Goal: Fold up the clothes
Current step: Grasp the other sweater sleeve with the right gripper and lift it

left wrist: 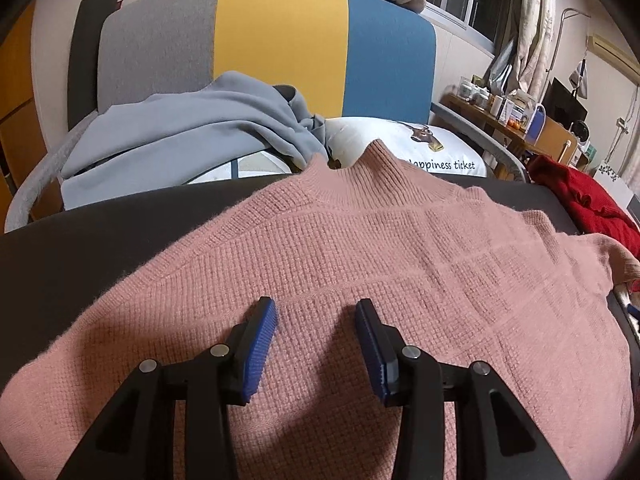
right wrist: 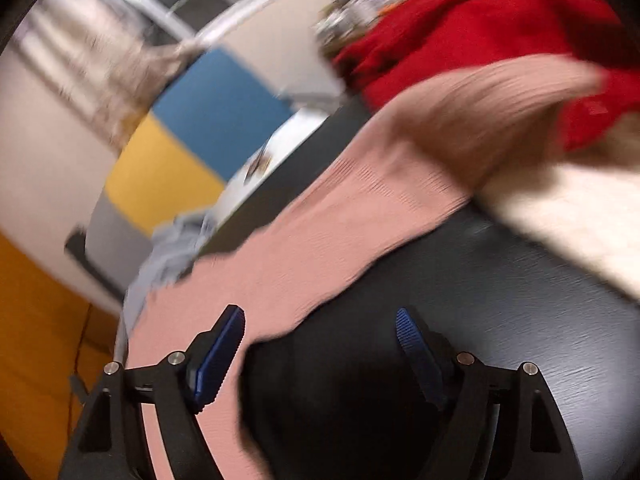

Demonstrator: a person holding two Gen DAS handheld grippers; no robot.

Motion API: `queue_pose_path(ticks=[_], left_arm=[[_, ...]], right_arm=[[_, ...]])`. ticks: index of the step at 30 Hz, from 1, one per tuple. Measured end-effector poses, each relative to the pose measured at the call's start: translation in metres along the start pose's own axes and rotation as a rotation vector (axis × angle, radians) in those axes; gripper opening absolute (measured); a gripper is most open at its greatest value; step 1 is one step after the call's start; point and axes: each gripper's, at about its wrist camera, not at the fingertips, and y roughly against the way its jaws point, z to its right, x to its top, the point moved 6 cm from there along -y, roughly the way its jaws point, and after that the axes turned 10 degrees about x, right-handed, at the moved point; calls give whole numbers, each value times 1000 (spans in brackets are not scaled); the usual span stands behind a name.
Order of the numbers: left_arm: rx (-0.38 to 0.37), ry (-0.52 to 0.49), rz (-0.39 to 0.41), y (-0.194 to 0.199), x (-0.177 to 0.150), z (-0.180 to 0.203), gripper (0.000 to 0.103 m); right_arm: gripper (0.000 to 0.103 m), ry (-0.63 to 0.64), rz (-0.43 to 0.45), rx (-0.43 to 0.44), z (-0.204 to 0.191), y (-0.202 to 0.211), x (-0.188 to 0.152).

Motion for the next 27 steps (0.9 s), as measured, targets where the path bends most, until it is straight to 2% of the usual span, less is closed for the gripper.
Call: queue_pose_path(ticks=[1, 4, 7, 9, 11, 13, 16, 17, 21, 23, 27], left_arm=[[-1, 14, 0, 2, 1, 0, 42], [-99, 92, 21, 18, 6, 25, 42], [-157, 40, 60, 35, 3, 76, 42], [-200, -7, 71, 43, -2, 113, 42], [-239, -78, 51, 44, -13, 151, 42], [-246, -143, 33, 42, -24, 177, 42], [-224, -229, -28, 28, -48, 198, 42], [-219, -241, -34, 26, -52, 200, 44], [-242, -229, -35, 24, -51, 200, 46], [-261, -211, -37, 23, -50, 198, 46], [-276, -190, -38, 23, -50, 193, 46]], right_arm=[[83, -24, 42, 1, 8, 8, 8], [86, -97, 130, 35, 27, 23, 28], [81, -171, 218, 69, 47, 39, 49], [61, -212, 265, 102, 55, 44, 58], [59, -247, 285, 129, 61, 44, 65], [59, -268, 314, 128, 67, 48, 71], [59, -281, 346, 110, 77, 55, 79], [55, -283, 349, 107, 80, 56, 81], [22, -267, 318, 78, 80, 49, 89], [12, -217, 285, 72, 69, 40, 94], [11, -43, 173, 88, 19, 9, 100]])
